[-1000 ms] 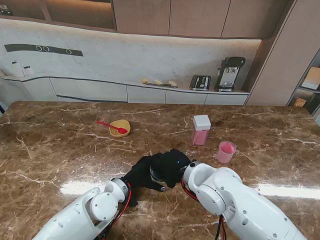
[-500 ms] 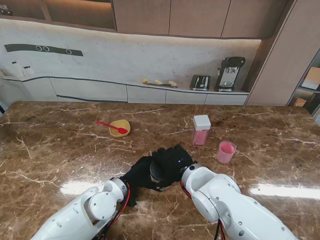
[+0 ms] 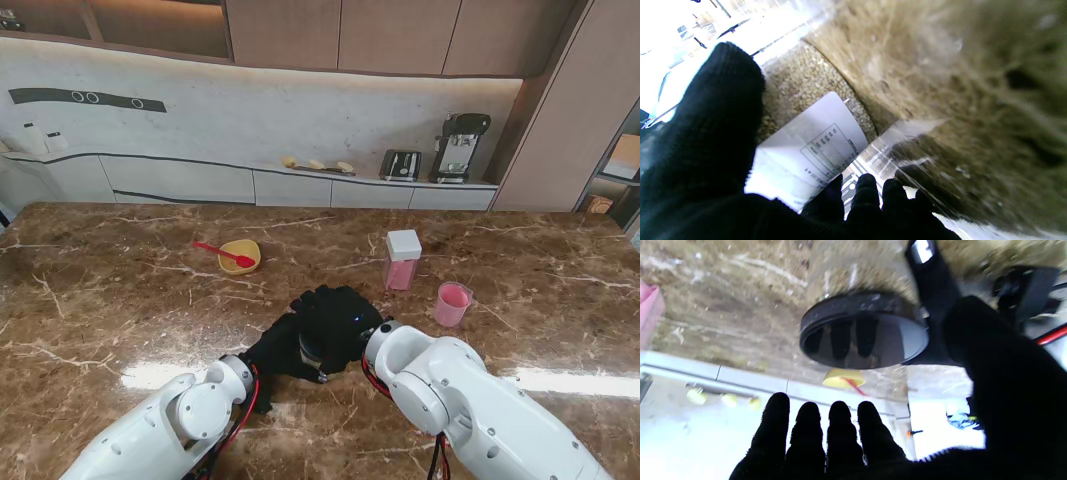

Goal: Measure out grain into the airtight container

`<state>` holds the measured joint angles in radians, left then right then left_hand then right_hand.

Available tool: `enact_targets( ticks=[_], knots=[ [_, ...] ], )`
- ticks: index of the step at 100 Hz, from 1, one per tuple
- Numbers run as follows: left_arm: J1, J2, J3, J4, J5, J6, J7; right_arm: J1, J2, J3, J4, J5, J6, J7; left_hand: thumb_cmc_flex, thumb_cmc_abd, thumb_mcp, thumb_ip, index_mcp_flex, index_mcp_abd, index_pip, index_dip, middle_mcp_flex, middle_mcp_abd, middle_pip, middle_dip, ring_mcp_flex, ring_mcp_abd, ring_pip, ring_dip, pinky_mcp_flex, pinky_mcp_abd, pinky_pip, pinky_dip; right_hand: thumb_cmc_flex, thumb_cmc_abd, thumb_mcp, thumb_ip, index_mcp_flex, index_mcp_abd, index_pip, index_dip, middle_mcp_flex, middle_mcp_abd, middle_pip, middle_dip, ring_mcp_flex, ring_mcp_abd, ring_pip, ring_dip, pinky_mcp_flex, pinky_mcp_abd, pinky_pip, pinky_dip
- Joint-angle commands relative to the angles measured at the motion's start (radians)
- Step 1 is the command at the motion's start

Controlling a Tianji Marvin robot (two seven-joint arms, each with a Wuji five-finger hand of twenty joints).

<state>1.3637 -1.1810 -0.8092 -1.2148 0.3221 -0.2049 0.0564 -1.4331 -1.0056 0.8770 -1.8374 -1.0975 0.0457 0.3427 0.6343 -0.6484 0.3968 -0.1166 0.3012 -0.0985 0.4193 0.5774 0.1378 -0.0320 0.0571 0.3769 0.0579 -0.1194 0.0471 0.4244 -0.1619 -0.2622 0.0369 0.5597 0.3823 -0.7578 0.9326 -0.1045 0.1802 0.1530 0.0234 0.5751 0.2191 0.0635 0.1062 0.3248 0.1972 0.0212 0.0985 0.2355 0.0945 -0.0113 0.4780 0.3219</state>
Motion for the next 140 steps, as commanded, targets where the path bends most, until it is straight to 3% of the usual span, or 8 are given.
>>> enact_targets(
  ticks=[1, 29, 49, 73, 92, 112, 125, 140],
  knots=[
    [0.021, 0.010, 0.007, 0.032, 0.001, 0.016, -0.012, -0.016, -0.011, -0.004, 0.017, -0.045, 0.032, 0.038, 0.092, 0.247, 0.231, 0.052, 0.150, -0.159, 0.138, 0.021, 0.001, -0.030, 0.015, 0.004, 0.050, 0.168, 0.055, 0.037, 0.075, 0.421, 0.206, 0.100, -0.069, 0.027, -0.032, -0.037, 0.016, 0.019, 0.066, 0.042, 0.028, 0.006, 0.055, 0.030, 0.084, -0.006, 0.089, 0.068, 0.050, 0.006, 0.095, 0.075],
    [0.015, 0.011, 0.005, 0.037, 0.001, 0.009, -0.014, 0.010, -0.021, -0.046, 0.055, -0.075, 0.118, -0.022, 0.087, 0.244, 0.226, 0.052, 0.145, -0.155, 0.134, 0.016, 0.002, -0.034, 0.018, 0.003, 0.059, 0.154, 0.051, 0.029, 0.073, 0.424, 0.242, 0.127, -0.020, 0.110, -0.284, 0.045, 0.230, -0.056, 0.353, 0.207, 0.275, -0.049, 0.394, 0.380, 0.510, -0.079, 0.646, 0.457, 0.438, 0.021, 0.593, 0.295],
    [0.012, 0.011, 0.007, 0.039, 0.000, 0.009, -0.016, 0.009, 0.003, -0.001, 0.005, 0.029, -0.010, 0.150, 0.089, 0.245, 0.225, 0.051, 0.143, -0.153, 0.133, 0.015, 0.003, -0.033, 0.019, 0.002, 0.059, 0.154, 0.051, 0.028, 0.072, 0.426, 0.241, 0.127, 0.229, -0.020, 0.246, 0.007, 0.105, -0.163, 0.021, -0.007, 0.106, -0.055, 0.062, 0.086, 0.082, -0.029, 0.054, 0.064, 0.063, -0.007, 0.102, 0.044],
    [0.011, 0.011, 0.010, 0.039, 0.001, 0.007, -0.016, -0.004, -0.003, 0.011, 0.016, 0.056, 0.000, 0.101, 0.087, 0.243, 0.224, 0.052, 0.137, -0.151, 0.129, 0.013, 0.003, -0.031, 0.020, 0.002, 0.060, 0.156, 0.052, 0.028, 0.072, 0.428, 0.241, 0.129, -0.023, -0.010, -0.015, -0.037, -0.008, -0.056, -0.016, -0.018, -0.033, 0.002, -0.009, 0.009, -0.025, -0.008, 0.010, 0.022, -0.002, -0.018, 0.013, 0.045],
    [0.012, 0.011, 0.008, 0.037, -0.001, 0.009, -0.020, 0.012, -0.018, -0.035, 0.050, -0.026, 0.112, 0.014, 0.085, 0.241, 0.226, 0.052, 0.137, -0.150, 0.129, 0.013, 0.003, -0.031, 0.021, 0.003, 0.062, 0.157, 0.053, 0.029, 0.073, 0.430, 0.242, 0.130, -0.223, 0.131, -0.200, 0.031, 0.115, -0.019, 0.270, 0.145, 0.112, -0.010, 0.229, 0.241, 0.330, -0.024, 0.377, 0.325, 0.297, 0.027, 0.361, 0.273],
    [0.011, 0.011, 0.007, 0.039, -0.001, 0.009, -0.019, 0.027, -0.025, -0.055, 0.074, -0.002, 0.138, -0.031, 0.082, 0.242, 0.227, 0.052, 0.136, -0.150, 0.130, 0.014, 0.005, -0.031, 0.024, 0.003, 0.064, 0.157, 0.054, 0.029, 0.073, 0.431, 0.245, 0.131, 0.029, 0.110, -0.286, 0.066, 0.263, -0.079, 0.361, 0.246, 0.293, -0.056, 0.390, 0.395, 0.519, -0.057, 0.609, 0.454, 0.457, 0.027, 0.628, 0.275],
    [0.009, 0.011, 0.009, 0.040, 0.003, 0.008, -0.019, 0.032, -0.017, -0.042, 0.069, 0.037, 0.078, 0.011, 0.084, 0.240, 0.229, 0.052, 0.137, -0.149, 0.131, 0.014, 0.005, -0.031, 0.024, 0.003, 0.065, 0.157, 0.054, 0.030, 0.073, 0.431, 0.246, 0.131, 0.189, 0.013, 0.211, 0.005, 0.279, -0.122, 0.283, 0.180, 0.289, -0.060, 0.262, 0.252, 0.472, -0.036, 0.387, 0.319, 0.385, 0.045, 0.485, 0.190],
    [0.010, 0.013, 0.009, 0.037, 0.005, 0.009, -0.023, 0.027, -0.007, -0.020, 0.055, 0.078, 0.005, 0.064, 0.083, 0.241, 0.231, 0.052, 0.131, -0.149, 0.129, 0.014, 0.004, -0.030, 0.024, 0.002, 0.064, 0.156, 0.054, 0.030, 0.074, 0.431, 0.248, 0.131, 0.322, -0.006, 0.384, -0.002, 0.244, -0.148, 0.156, 0.060, 0.185, -0.057, 0.160, 0.167, 0.253, -0.022, 0.181, 0.196, 0.211, 0.034, 0.258, 0.156]
  ],
)
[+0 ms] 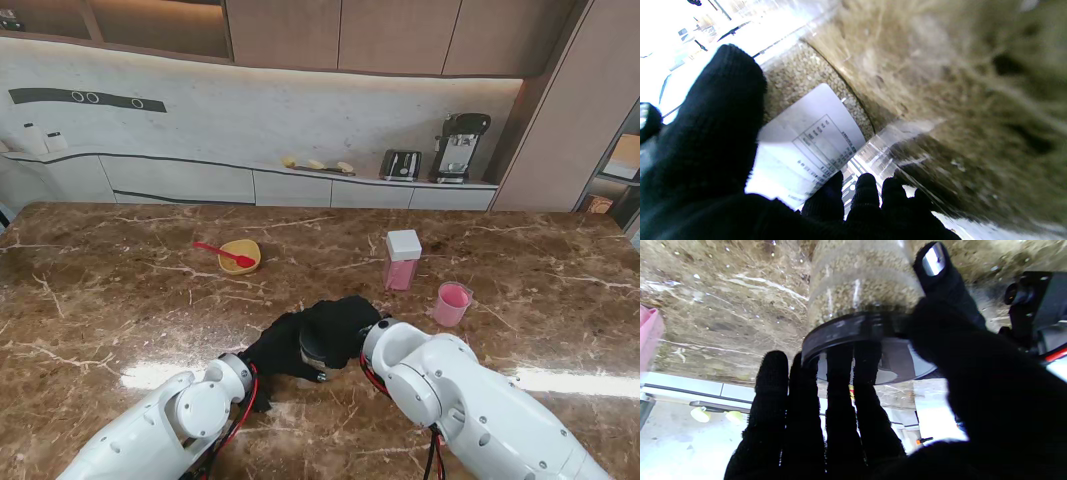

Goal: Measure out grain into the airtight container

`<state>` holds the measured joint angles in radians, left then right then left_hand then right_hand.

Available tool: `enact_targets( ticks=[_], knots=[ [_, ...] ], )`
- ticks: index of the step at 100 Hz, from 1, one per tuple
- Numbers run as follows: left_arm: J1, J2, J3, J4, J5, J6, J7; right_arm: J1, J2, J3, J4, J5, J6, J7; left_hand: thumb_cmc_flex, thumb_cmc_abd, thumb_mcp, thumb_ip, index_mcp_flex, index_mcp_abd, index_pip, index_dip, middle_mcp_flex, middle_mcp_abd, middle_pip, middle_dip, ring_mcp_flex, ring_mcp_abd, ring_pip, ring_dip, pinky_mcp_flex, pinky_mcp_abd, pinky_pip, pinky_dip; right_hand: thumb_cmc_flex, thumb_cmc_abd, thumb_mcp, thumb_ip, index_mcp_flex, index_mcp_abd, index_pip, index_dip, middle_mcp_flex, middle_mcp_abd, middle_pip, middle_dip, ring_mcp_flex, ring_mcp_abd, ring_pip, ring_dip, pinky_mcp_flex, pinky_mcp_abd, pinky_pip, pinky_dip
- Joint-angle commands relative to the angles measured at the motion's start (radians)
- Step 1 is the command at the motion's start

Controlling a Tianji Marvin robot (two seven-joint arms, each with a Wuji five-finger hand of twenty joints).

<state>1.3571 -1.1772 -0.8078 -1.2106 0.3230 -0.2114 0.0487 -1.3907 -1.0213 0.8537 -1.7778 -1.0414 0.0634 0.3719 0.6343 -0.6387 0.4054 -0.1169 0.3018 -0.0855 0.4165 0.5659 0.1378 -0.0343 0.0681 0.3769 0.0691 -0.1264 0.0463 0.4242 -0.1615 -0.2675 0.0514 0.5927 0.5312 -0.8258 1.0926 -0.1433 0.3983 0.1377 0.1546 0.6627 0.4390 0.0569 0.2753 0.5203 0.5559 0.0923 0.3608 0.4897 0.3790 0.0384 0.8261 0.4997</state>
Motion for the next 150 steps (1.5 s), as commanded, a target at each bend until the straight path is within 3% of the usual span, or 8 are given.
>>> enact_targets(
  ticks=[1, 22, 39, 54, 72, 92, 110, 150],
  knots=[
    [0.016, 0.010, 0.008, 0.033, 0.005, 0.015, -0.015, -0.016, 0.009, 0.005, -0.006, 0.025, -0.017, 0.039, 0.082, 0.232, 0.223, 0.052, 0.130, -0.162, 0.131, 0.025, 0.003, -0.029, 0.013, 0.002, 0.054, 0.163, 0.055, 0.030, 0.073, 0.436, 0.234, 0.098, 0.183, 0.067, 0.229, 0.038, 0.021, -0.134, 0.017, -0.034, -0.044, -0.050, -0.014, -0.033, -0.124, -0.095, -0.092, -0.066, -0.086, -0.020, -0.104, -0.023],
    [0.018, 0.011, 0.008, 0.029, 0.005, 0.018, -0.019, -0.019, 0.016, 0.023, -0.012, 0.090, -0.064, 0.078, 0.081, 0.232, 0.222, 0.052, 0.125, -0.160, 0.129, 0.025, 0.004, -0.028, 0.013, 0.002, 0.053, 0.164, 0.054, 0.030, 0.073, 0.435, 0.234, 0.097, 0.110, 0.030, 0.228, 0.039, -0.077, -0.126, -0.063, -0.096, -0.194, -0.031, -0.104, -0.107, -0.327, -0.114, -0.173, -0.148, -0.218, -0.067, -0.265, -0.046],
    [0.018, 0.010, 0.010, 0.029, 0.002, 0.018, -0.018, -0.026, 0.012, 0.029, -0.015, 0.080, -0.050, 0.060, 0.085, 0.233, 0.223, 0.052, 0.127, -0.164, 0.130, 0.026, 0.004, -0.028, 0.013, 0.002, 0.051, 0.167, 0.054, 0.030, 0.071, 0.436, 0.231, 0.095, -0.089, 0.024, -0.084, 0.007, -0.160, -0.074, -0.110, -0.093, -0.252, 0.004, -0.143, -0.149, -0.367, -0.078, -0.216, -0.188, -0.264, -0.049, -0.312, -0.042],
    [0.019, 0.009, 0.009, 0.030, 0.001, 0.019, -0.018, -0.027, 0.009, 0.022, -0.028, 0.020, 0.016, 0.058, 0.090, 0.233, 0.226, 0.053, 0.137, -0.166, 0.136, 0.029, 0.005, -0.028, 0.015, 0.002, 0.052, 0.168, 0.055, 0.031, 0.070, 0.436, 0.229, 0.093, -0.231, 0.254, -0.466, 0.063, -0.198, 0.009, -0.057, -0.025, -0.224, 0.018, -0.103, -0.102, -0.244, -0.058, -0.133, -0.103, -0.175, -0.033, -0.227, 0.008],
    [0.017, 0.009, 0.010, 0.032, 0.003, 0.015, -0.017, -0.014, 0.000, -0.019, -0.006, -0.071, 0.096, 0.013, 0.093, 0.233, 0.230, 0.053, 0.141, -0.165, 0.143, 0.033, 0.006, -0.027, 0.016, 0.002, 0.050, 0.170, 0.055, 0.031, 0.071, 0.437, 0.227, 0.094, -0.360, 0.206, -0.351, 0.075, -0.091, -0.007, 0.131, 0.071, -0.073, -0.006, 0.094, 0.089, 0.038, -0.090, 0.191, 0.133, 0.093, -0.023, 0.073, 0.109],
    [0.017, 0.010, 0.012, 0.031, 0.004, 0.017, -0.020, -0.003, -0.010, -0.047, 0.028, -0.021, 0.132, -0.061, 0.074, 0.209, 0.222, 0.050, 0.131, -0.152, 0.140, 0.034, 0.005, -0.025, 0.017, 0.002, 0.050, 0.171, 0.055, 0.032, 0.072, 0.438, 0.228, 0.095, -0.130, 0.198, -0.472, 0.092, 0.136, -0.063, 0.293, 0.155, 0.200, -0.041, 0.304, 0.250, 0.318, -0.131, 0.466, 0.249, 0.330, -0.037, 0.414, 0.094],
    [0.003, 0.012, 0.032, 0.034, 0.000, 0.033, -0.039, 0.000, -0.017, -0.060, 0.042, 0.027, 0.143, -0.097, 0.017, 0.159, 0.173, 0.048, 0.114, -0.101, 0.103, 0.013, -0.012, -0.020, -0.014, -0.007, 0.024, 0.177, 0.049, 0.031, 0.070, 0.435, 0.220, 0.090, -0.058, 0.114, -0.118, 0.016, 0.179, -0.064, 0.326, 0.153, 0.251, -0.036, 0.321, 0.234, 0.408, -0.122, 0.441, 0.219, 0.429, -0.024, 0.442, 0.003],
    [-0.026, 0.003, 0.070, 0.047, -0.027, 0.061, -0.059, -0.010, -0.020, -0.075, 0.052, 0.073, 0.160, -0.117, 0.040, 0.194, 0.065, 0.062, 0.172, -0.074, 0.009, -0.099, -0.016, -0.012, -0.032, -0.018, -0.007, 0.181, 0.044, 0.025, 0.067, 0.428, 0.165, 0.084, 0.042, 0.047, -0.025, 0.022, 0.173, -0.063, 0.325, 0.126, 0.253, -0.027, 0.309, 0.188, 0.449, -0.099, 0.339, 0.165, 0.508, -0.008, 0.364, -0.093]
  ],
)
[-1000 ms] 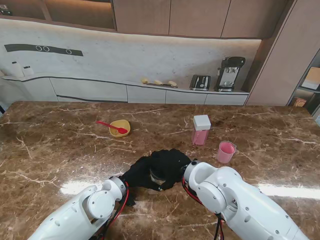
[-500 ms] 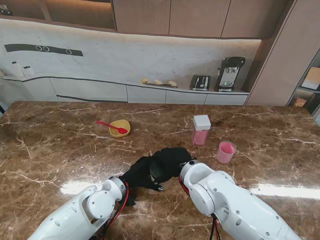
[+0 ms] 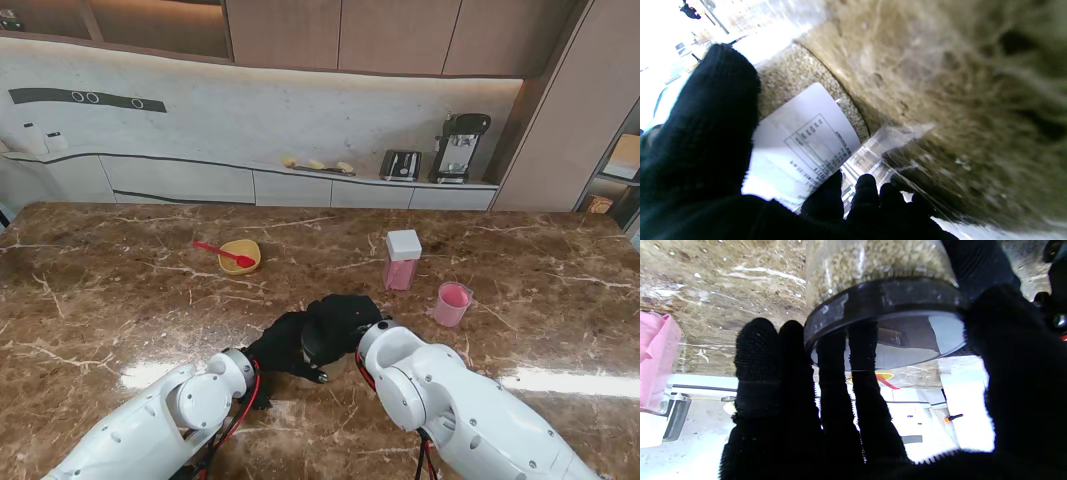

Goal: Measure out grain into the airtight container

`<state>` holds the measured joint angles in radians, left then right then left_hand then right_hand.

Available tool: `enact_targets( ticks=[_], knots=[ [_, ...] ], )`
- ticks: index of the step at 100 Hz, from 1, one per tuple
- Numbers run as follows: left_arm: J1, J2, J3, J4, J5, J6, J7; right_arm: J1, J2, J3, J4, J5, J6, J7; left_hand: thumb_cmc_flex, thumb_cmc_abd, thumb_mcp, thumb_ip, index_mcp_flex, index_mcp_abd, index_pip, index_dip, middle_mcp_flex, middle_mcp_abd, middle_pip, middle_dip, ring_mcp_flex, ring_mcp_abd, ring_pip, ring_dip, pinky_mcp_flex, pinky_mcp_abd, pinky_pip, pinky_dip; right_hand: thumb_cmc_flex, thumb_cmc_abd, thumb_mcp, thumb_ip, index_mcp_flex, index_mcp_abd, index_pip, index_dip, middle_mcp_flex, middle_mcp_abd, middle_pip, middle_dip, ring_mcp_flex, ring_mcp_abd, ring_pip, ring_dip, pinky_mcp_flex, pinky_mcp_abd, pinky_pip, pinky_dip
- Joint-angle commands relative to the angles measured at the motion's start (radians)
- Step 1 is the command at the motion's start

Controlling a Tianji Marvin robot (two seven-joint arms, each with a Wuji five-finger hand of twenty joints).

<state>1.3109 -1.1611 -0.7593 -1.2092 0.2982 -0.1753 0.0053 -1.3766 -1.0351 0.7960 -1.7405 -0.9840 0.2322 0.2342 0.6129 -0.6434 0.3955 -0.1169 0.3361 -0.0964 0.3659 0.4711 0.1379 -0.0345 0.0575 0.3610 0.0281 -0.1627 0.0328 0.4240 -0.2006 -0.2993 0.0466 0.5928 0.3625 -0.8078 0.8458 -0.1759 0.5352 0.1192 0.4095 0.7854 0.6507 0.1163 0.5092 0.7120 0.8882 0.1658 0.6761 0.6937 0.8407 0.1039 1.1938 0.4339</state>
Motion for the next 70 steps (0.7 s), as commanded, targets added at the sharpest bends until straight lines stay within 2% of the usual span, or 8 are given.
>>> enact_targets(
  ticks=[1, 8, 19, 26, 37, 53, 61, 70],
  knots=[
    [0.020, -0.014, 0.022, 0.046, -0.002, 0.026, -0.012, -0.024, -0.007, -0.017, 0.015, 0.016, -0.009, 0.021, 0.072, 0.204, 0.080, 0.064, 0.143, -0.067, 0.064, -0.002, -0.015, -0.012, -0.020, 0.000, 0.034, 0.218, 0.058, 0.026, 0.106, 0.459, 0.169, 0.084, 0.219, 0.030, 0.232, 0.057, 0.037, -0.045, 0.072, 0.003, 0.042, -0.086, 0.075, -0.005, 0.117, -0.173, 0.022, -0.039, 0.047, -0.074, -0.005, -0.028],
    [0.021, -0.019, 0.025, 0.048, -0.004, 0.030, 0.002, -0.026, -0.006, -0.017, 0.014, 0.022, -0.019, 0.022, 0.143, 0.253, 0.169, 0.064, 0.178, -0.107, 0.137, 0.037, -0.009, -0.021, -0.008, 0.015, 0.037, 0.213, 0.061, 0.028, 0.108, 0.452, 0.164, 0.090, 0.277, 0.034, 0.292, 0.025, 0.035, -0.045, 0.078, -0.002, 0.042, -0.087, 0.080, -0.013, 0.115, -0.168, 0.015, -0.024, 0.048, -0.079, -0.008, -0.040],
    [0.027, -0.024, 0.023, 0.045, -0.006, 0.043, 0.016, -0.031, -0.001, -0.008, 0.005, 0.035, -0.057, 0.042, 0.279, 0.265, 0.249, 0.003, 0.250, -0.148, 0.232, 0.127, 0.008, -0.035, 0.025, 0.025, 0.047, 0.206, 0.066, 0.034, 0.110, 0.446, 0.164, 0.099, 0.386, -0.059, 0.392, -0.036, 0.016, -0.043, 0.077, -0.012, 0.022, -0.090, 0.073, -0.026, 0.093, -0.141, -0.038, 0.006, 0.023, -0.090, -0.037, -0.055],
    [0.029, -0.026, 0.021, 0.045, -0.004, 0.047, 0.026, -0.033, 0.003, 0.001, 0.000, 0.041, -0.093, 0.058, 0.337, 0.288, 0.263, -0.012, 0.289, -0.154, 0.269, 0.145, 0.017, -0.043, 0.044, 0.027, 0.054, 0.202, 0.070, 0.038, 0.111, 0.444, 0.171, 0.104, 0.448, -0.054, 0.423, -0.051, -0.006, -0.037, 0.067, -0.025, -0.004, -0.091, 0.063, -0.039, 0.065, -0.139, -0.097, 0.028, -0.038, -0.084, 0.010, -0.263],
    [0.033, -0.029, 0.015, 0.046, -0.003, 0.047, 0.039, -0.035, 0.008, 0.018, 0.003, 0.074, -0.155, 0.081, 0.388, 0.321, 0.271, -0.018, 0.331, -0.141, 0.297, 0.146, 0.027, -0.048, 0.069, 0.027, 0.063, 0.198, 0.074, 0.044, 0.112, 0.444, 0.180, 0.109, 0.479, -0.068, 0.536, -0.043, -0.047, -0.024, 0.047, -0.034, -0.060, -0.090, 0.049, -0.050, -0.012, -0.152, -0.138, 0.019, -0.137, -0.091, 0.019, -0.339],
    [0.039, -0.026, 0.003, 0.037, 0.004, 0.049, 0.039, -0.026, 0.019, 0.042, 0.030, 0.110, -0.283, 0.114, 0.413, 0.351, 0.280, -0.012, 0.351, -0.124, 0.307, 0.141, 0.034, -0.051, 0.080, 0.023, 0.069, 0.197, 0.075, 0.047, 0.112, 0.445, 0.183, 0.110, 0.498, -0.059, 0.625, -0.031, -0.120, -0.006, 0.003, -0.053, -0.165, -0.091, 0.033, -0.073, -0.165, -0.188, -0.149, -0.097, -0.245, -0.137, -0.116, -0.298],
    [0.041, -0.024, -0.003, 0.035, 0.004, 0.049, 0.037, -0.021, 0.026, 0.051, 0.040, 0.125, -0.340, 0.137, 0.413, 0.348, 0.279, -0.012, 0.351, -0.124, 0.306, 0.138, 0.034, -0.053, 0.083, 0.020, 0.069, 0.197, 0.075, 0.047, 0.111, 0.446, 0.184, 0.110, 0.465, 0.015, 0.627, 0.091, -0.167, -0.001, -0.049, -0.081, -0.239, -0.099, -0.007, -0.106, -0.308, -0.185, -0.216, -0.163, -0.324, -0.161, -0.403, -0.067],
    [0.042, -0.023, -0.005, 0.035, 0.005, 0.048, 0.035, -0.017, 0.032, 0.065, 0.046, 0.127, -0.402, 0.153, 0.405, 0.339, 0.277, -0.013, 0.343, -0.130, 0.304, 0.136, 0.033, -0.051, 0.085, 0.017, 0.071, 0.198, 0.075, 0.048, 0.112, 0.447, 0.184, 0.109, 0.442, 0.006, 0.579, 0.082, -0.220, -0.003, -0.150, -0.137, -0.307, -0.110, -0.117, -0.186, -0.531, -0.200, -0.349, -0.271, -0.538, -0.166, -0.600, -0.065]
  ],
)
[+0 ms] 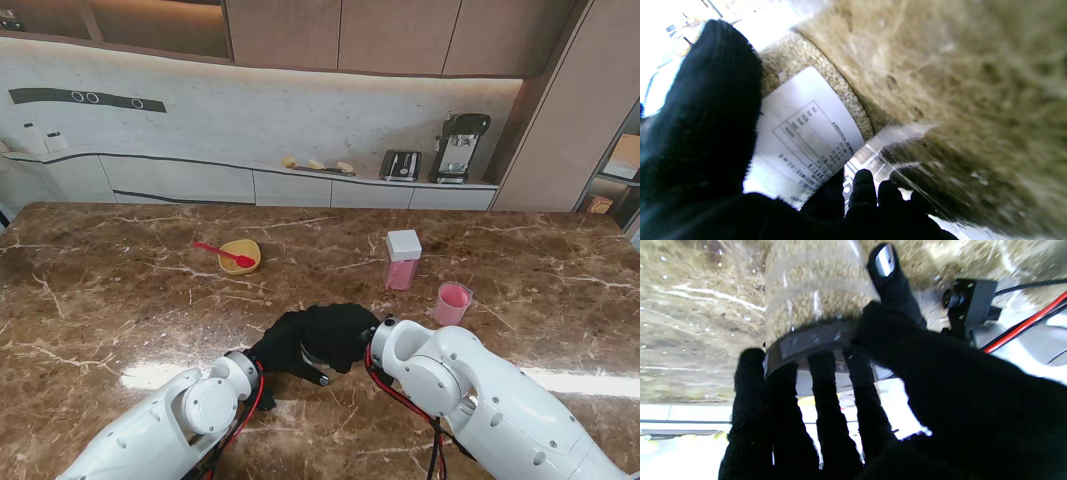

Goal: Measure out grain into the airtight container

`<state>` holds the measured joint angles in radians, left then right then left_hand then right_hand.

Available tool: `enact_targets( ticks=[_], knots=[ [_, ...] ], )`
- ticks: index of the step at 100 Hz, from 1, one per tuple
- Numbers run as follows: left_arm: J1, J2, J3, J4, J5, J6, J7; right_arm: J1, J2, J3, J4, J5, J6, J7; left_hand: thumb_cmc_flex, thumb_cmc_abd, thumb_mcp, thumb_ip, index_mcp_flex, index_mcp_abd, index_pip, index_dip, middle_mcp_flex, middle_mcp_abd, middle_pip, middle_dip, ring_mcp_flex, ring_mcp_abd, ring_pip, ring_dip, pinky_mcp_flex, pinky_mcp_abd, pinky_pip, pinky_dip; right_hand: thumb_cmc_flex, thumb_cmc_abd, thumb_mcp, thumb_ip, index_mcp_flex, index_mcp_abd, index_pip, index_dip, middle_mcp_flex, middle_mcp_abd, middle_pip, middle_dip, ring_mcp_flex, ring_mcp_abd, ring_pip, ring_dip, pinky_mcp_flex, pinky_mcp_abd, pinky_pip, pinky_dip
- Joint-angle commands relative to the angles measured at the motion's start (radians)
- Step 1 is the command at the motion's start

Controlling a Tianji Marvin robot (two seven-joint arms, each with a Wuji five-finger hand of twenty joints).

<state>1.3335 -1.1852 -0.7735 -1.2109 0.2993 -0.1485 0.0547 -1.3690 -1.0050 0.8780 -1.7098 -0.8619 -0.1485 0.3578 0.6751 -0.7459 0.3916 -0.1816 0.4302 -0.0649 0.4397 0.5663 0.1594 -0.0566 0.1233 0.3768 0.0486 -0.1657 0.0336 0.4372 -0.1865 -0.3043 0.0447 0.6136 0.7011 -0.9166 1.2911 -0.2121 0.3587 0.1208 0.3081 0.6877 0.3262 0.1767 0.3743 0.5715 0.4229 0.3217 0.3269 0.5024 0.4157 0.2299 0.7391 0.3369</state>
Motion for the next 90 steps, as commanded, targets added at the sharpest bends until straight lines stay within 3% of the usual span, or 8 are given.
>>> enact_targets(
  ticks=[1, 15, 29, 49, 56, 70, 84, 90],
  knots=[
    [0.019, 0.001, 0.010, 0.037, 0.004, 0.020, -0.014, -0.025, 0.002, -0.016, 0.014, 0.004, -0.026, 0.031, 0.341, 0.439, 0.280, 0.051, 0.248, -0.162, 0.230, 0.040, 0.012, -0.029, 0.019, 0.001, 0.051, 0.201, 0.074, 0.035, 0.098, 0.452, 0.186, 0.088, 0.097, 0.115, 0.115, 0.118, -0.048, -0.005, -0.061, -0.046, 0.010, -0.169, 0.003, -0.058, -0.083, -0.359, -0.013, -0.094, -0.134, -0.293, -0.160, 0.032],
    [0.020, 0.002, 0.009, 0.039, 0.002, 0.016, -0.017, -0.034, 0.005, 0.005, -0.002, -0.034, -0.052, 0.034, 0.330, 0.429, 0.282, 0.047, 0.234, -0.169, 0.229, 0.042, 0.011, -0.030, 0.019, -0.002, 0.053, 0.200, 0.074, 0.035, 0.099, 0.453, 0.189, 0.088, -0.130, 0.080, -0.078, 0.087, -0.078, -0.019, -0.138, -0.083, -0.070, -0.157, -0.123, -0.146, -0.210, -0.353, -0.110, -0.180, -0.306, -0.266, -0.248, 0.043],
    [0.020, 0.003, 0.007, 0.041, 0.002, 0.011, -0.018, -0.054, -0.003, 0.018, -0.019, -0.111, -0.017, -0.014, 0.324, 0.425, 0.286, 0.047, 0.227, -0.171, 0.229, 0.045, 0.010, -0.030, 0.019, -0.004, 0.053, 0.201, 0.073, 0.035, 0.098, 0.455, 0.191, 0.088, -0.324, 0.112, -0.266, 0.066, -0.089, -0.011, -0.157, -0.086, -0.071, -0.146, -0.163, -0.161, -0.205, -0.333, -0.128, -0.181, -0.326, -0.248, -0.242, 0.070],
    [0.020, 0.003, 0.006, 0.045, 0.002, 0.002, -0.018, -0.057, -0.014, -0.010, -0.022, -0.229, 0.134, -0.076, 0.316, 0.422, 0.295, 0.048, 0.221, -0.176, 0.228, 0.048, 0.009, -0.029, 0.017, -0.005, 0.055, 0.201, 0.073, 0.035, 0.098, 0.455, 0.193, 0.087, -0.423, 0.245, -0.439, 0.070, -0.086, 0.018, -0.111, -0.039, -0.004, -0.131, -0.132, -0.102, -0.042, -0.299, -0.036, -0.089, -0.172, -0.217, -0.098, 0.159],
    [0.020, 0.003, 0.006, 0.046, 0.001, -0.001, -0.018, -0.049, -0.016, -0.028, -0.015, -0.267, 0.181, -0.086, 0.313, 0.421, 0.297, 0.049, 0.221, -0.178, 0.229, 0.049, 0.009, -0.029, 0.016, -0.006, 0.055, 0.201, 0.073, 0.035, 0.098, 0.456, 0.194, 0.087, -0.418, 0.359, -0.665, 0.108, -0.069, 0.022, -0.077, -0.011, 0.026, -0.125, -0.097, -0.062, 0.043, -0.292, 0.035, -0.029, -0.072, -0.203, -0.001, 0.186],
    [0.019, 0.003, 0.008, 0.049, 0.000, -0.007, -0.018, -0.029, -0.023, -0.063, 0.017, -0.279, 0.255, -0.126, 0.309, 0.418, 0.299, 0.048, 0.216, -0.180, 0.227, 0.050, 0.009, -0.031, 0.016, -0.006, 0.056, 0.200, 0.072, 0.035, 0.098, 0.457, 0.197, 0.087, -0.520, 0.284, -0.556, 0.143, -0.013, 0.007, -0.007, 0.042, 0.105, -0.126, 0.016, 0.026, 0.215, -0.300, 0.211, 0.087, 0.115, -0.204, 0.207, 0.225],
    [0.019, 0.002, 0.007, 0.051, -0.001, -0.009, -0.017, -0.020, -0.029, -0.067, 0.036, -0.225, 0.244, -0.154, 0.306, 0.416, 0.303, 0.048, 0.214, -0.178, 0.226, 0.051, 0.009, -0.030, 0.015, -0.007, 0.057, 0.200, 0.072, 0.034, 0.098, 0.457, 0.198, 0.086, -0.290, 0.283, -0.651, 0.167, 0.090, -0.027, 0.087, 0.104, 0.216, -0.145, 0.141, 0.121, 0.359, -0.331, 0.355, 0.163, 0.247, -0.236, 0.365, 0.183],
    [0.019, 0.002, 0.007, 0.050, -0.001, -0.009, -0.018, -0.020, -0.026, -0.057, 0.031, -0.183, 0.207, -0.131, 0.305, 0.415, 0.304, 0.048, 0.212, -0.179, 0.226, 0.052, 0.009, -0.030, 0.015, -0.007, 0.057, 0.200, 0.072, 0.034, 0.098, 0.457, 0.199, 0.085, -0.227, 0.276, -0.421, 0.155, 0.098, -0.040, 0.079, 0.095, 0.216, -0.149, 0.114, 0.086, 0.355, -0.336, 0.335, 0.148, 0.245, -0.240, 0.357, 0.154]
  ],
)
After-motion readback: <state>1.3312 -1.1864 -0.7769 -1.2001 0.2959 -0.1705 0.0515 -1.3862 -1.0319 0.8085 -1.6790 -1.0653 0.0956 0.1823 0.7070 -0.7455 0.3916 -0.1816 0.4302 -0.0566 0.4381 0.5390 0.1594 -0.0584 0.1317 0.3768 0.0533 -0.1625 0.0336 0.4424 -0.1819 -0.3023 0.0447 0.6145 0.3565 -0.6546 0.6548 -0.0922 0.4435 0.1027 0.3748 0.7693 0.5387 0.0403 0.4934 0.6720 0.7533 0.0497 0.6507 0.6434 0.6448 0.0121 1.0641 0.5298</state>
